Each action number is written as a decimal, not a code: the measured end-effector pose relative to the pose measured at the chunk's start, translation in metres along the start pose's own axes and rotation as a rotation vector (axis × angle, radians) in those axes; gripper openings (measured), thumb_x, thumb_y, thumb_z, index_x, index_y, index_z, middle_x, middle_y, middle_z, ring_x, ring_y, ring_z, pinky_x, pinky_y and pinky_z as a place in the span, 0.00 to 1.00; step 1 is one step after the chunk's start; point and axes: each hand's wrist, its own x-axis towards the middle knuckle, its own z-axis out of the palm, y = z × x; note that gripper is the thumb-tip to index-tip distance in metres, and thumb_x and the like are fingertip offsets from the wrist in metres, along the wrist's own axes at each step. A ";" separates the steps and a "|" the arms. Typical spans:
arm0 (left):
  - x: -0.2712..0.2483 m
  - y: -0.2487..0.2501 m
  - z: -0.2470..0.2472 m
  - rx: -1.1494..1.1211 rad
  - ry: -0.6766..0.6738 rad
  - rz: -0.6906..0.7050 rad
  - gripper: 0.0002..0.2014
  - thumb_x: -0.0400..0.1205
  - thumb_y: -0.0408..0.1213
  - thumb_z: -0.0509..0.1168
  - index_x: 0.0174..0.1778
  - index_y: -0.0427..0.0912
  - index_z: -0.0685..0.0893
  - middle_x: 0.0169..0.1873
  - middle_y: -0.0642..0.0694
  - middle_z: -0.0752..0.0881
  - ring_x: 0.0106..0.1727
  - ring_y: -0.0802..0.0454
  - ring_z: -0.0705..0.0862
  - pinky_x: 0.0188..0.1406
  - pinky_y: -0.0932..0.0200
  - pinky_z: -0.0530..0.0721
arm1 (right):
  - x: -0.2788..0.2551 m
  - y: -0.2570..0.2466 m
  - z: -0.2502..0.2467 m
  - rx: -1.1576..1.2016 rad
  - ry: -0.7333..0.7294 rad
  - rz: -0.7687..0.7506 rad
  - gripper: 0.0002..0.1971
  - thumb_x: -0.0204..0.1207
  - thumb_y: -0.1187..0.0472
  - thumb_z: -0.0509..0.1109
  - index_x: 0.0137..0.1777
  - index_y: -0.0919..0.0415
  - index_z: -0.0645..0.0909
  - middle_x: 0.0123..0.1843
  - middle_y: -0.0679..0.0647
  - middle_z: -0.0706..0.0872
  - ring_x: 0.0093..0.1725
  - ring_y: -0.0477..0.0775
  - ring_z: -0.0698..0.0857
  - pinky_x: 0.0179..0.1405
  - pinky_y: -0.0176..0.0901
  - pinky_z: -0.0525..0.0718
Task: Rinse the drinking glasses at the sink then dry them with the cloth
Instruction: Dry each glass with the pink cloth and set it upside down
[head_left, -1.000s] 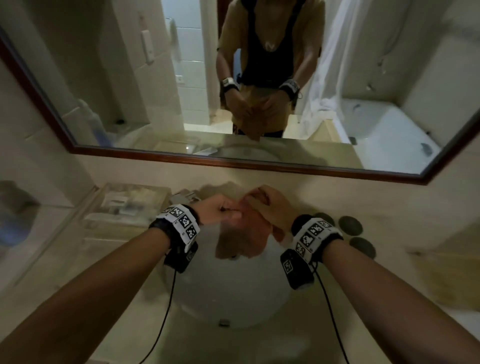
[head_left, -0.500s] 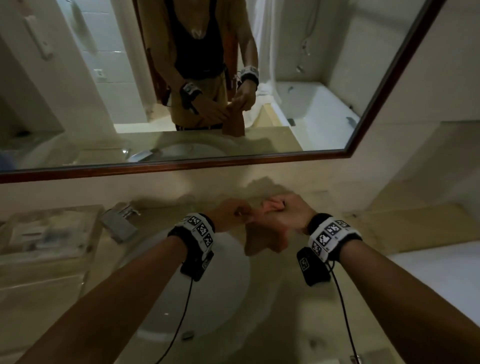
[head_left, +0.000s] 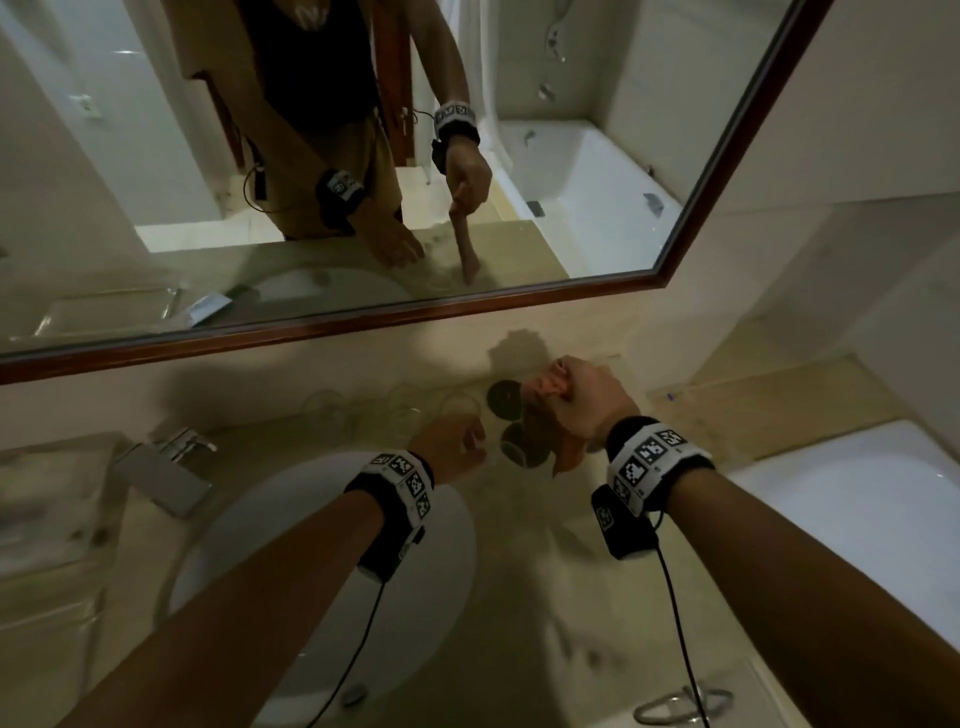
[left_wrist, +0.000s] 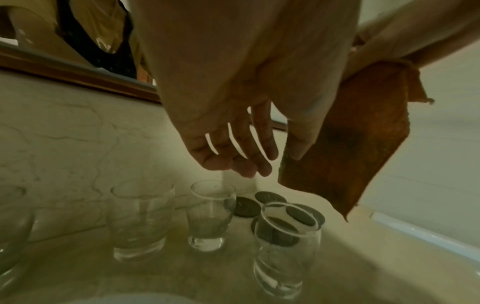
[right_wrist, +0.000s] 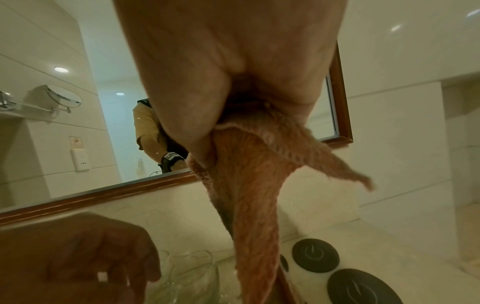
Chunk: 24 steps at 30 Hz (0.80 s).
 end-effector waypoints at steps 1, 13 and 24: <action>0.002 -0.002 0.006 0.034 -0.023 -0.053 0.15 0.77 0.42 0.71 0.57 0.42 0.80 0.48 0.45 0.84 0.47 0.48 0.82 0.47 0.57 0.79 | 0.003 0.002 0.002 0.008 0.012 -0.004 0.07 0.79 0.56 0.65 0.56 0.53 0.77 0.52 0.58 0.86 0.49 0.64 0.85 0.49 0.61 0.88; 0.029 -0.002 0.085 0.163 -0.102 -0.354 0.57 0.65 0.53 0.80 0.83 0.50 0.49 0.78 0.43 0.63 0.77 0.39 0.64 0.72 0.39 0.70 | 0.035 0.047 0.032 0.070 0.026 -0.045 0.11 0.80 0.49 0.64 0.57 0.53 0.75 0.50 0.55 0.81 0.48 0.59 0.82 0.50 0.53 0.84; 0.042 -0.002 0.102 0.013 -0.076 -0.410 0.44 0.65 0.42 0.80 0.74 0.49 0.64 0.70 0.46 0.74 0.64 0.44 0.80 0.62 0.46 0.82 | 0.038 0.071 0.041 0.152 -0.020 -0.061 0.07 0.80 0.53 0.65 0.48 0.56 0.75 0.43 0.56 0.85 0.43 0.61 0.85 0.41 0.53 0.86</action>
